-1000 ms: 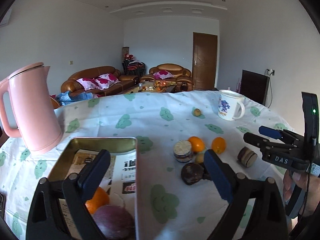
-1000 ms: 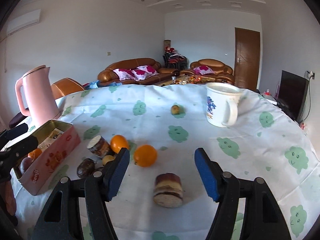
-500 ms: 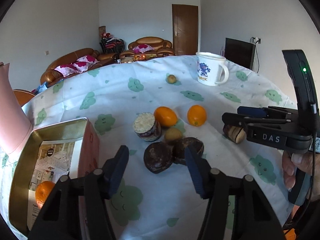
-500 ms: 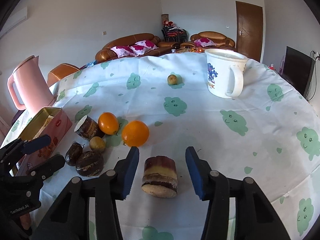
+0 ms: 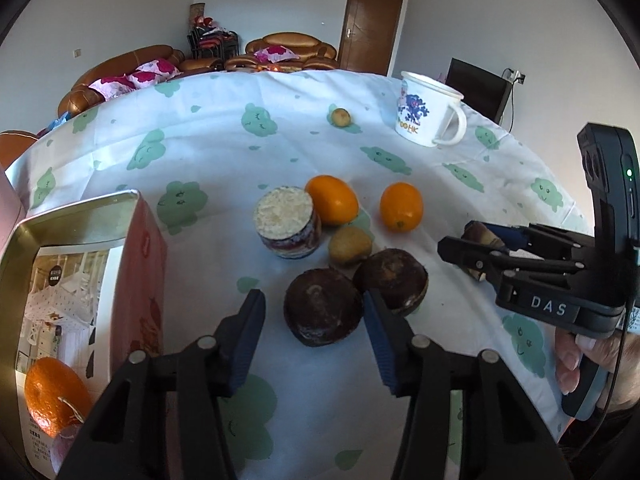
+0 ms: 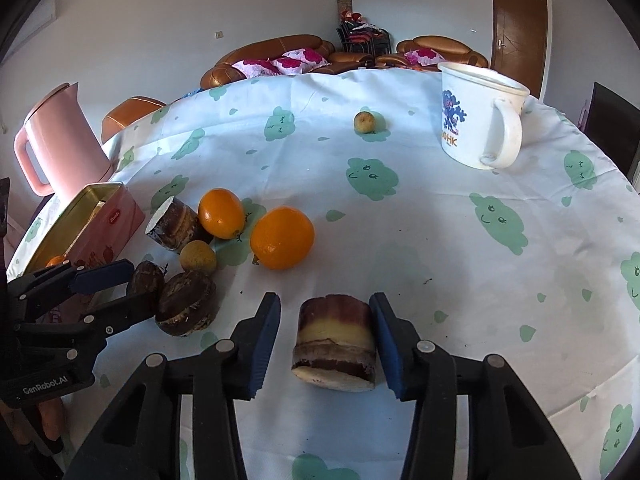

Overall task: Organize fruits
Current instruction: 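Grasp a dark brown round fruit with the left gripper and lift it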

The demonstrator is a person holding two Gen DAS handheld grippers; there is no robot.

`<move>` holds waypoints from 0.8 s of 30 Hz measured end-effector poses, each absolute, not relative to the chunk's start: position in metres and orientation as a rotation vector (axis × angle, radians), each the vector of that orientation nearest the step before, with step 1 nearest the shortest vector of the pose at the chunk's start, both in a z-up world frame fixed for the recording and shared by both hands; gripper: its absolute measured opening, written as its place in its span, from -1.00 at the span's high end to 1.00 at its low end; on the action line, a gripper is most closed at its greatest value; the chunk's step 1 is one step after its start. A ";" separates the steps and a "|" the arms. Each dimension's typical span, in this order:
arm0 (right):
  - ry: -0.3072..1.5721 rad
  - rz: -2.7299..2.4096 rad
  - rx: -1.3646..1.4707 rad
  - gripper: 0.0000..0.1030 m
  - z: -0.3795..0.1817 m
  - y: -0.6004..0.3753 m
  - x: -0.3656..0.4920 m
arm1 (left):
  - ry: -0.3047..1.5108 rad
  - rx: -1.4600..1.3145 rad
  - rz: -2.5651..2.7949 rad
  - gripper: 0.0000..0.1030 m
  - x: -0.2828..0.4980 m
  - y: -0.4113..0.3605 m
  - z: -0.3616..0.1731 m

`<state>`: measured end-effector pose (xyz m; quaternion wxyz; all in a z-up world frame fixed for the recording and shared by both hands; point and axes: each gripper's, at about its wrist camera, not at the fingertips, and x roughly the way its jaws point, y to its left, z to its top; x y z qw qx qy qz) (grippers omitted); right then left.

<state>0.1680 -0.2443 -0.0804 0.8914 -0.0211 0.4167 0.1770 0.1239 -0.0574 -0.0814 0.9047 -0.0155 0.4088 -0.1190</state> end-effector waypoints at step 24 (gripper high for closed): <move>0.759 0.395 -0.020 0.25 -0.065 -0.252 0.152 | 0.764 -0.006 -0.297 0.19 0.112 -0.061 -0.070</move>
